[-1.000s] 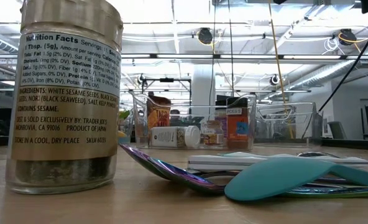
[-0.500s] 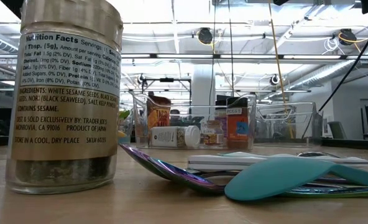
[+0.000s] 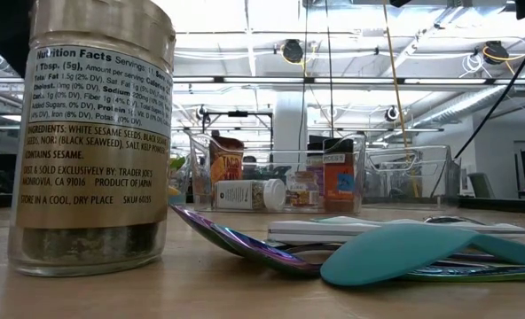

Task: Pick & Place Food Item
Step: Put the green seasoning bottle into the center transparent bin

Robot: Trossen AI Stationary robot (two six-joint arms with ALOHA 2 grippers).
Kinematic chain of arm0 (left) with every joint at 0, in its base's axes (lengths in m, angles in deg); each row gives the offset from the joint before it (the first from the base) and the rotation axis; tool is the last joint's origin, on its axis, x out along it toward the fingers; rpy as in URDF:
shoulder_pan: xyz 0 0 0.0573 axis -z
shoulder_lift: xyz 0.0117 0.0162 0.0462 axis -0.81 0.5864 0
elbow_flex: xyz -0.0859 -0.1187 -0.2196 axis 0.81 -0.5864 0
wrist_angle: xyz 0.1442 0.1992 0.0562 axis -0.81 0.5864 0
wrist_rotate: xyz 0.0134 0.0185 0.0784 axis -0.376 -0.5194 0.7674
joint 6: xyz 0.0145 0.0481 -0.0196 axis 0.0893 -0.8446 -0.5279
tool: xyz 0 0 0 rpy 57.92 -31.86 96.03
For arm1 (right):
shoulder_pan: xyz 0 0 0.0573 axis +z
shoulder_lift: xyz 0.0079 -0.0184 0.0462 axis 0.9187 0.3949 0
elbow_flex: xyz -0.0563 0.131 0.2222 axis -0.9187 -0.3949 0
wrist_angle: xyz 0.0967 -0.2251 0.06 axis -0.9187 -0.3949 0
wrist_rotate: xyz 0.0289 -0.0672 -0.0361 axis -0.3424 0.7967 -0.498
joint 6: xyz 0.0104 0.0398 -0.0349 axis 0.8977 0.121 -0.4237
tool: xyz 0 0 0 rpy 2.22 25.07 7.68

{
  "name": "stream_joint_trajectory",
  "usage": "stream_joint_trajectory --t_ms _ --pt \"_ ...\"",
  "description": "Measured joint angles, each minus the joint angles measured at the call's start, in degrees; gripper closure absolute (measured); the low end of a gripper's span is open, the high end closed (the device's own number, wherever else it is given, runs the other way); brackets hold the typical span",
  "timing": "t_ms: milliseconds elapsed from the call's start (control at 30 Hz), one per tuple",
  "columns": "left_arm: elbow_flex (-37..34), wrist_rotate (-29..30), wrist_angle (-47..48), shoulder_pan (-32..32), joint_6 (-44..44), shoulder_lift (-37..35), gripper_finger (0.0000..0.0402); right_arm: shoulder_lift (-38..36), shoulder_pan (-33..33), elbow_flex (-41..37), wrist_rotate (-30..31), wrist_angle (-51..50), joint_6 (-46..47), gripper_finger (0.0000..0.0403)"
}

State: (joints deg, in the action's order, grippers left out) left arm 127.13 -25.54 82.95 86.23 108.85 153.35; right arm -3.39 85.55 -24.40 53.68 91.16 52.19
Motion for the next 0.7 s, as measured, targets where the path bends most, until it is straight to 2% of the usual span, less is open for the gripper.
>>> stream_joint_trajectory --t_ms 133,333,700 --pt "0.00 0.45 -0.30 -0.03 -0.65 -0.38 0.0120 -0.01 0.00 0.00 0.00 0.00 -0.02 0.0207" --pt "0.02 -1.01 -0.30 -0.25 -1.25 -0.38 0.0194 -0.02 -0.02 0.00 0.01 -0.02 0.00 0.0207" --pt "0.11 -0.63 2.12 -4.73 -3.39 -0.49 0.0195 -0.02 0.00 0.00 0.02 -0.02 -0.09 0.0207"
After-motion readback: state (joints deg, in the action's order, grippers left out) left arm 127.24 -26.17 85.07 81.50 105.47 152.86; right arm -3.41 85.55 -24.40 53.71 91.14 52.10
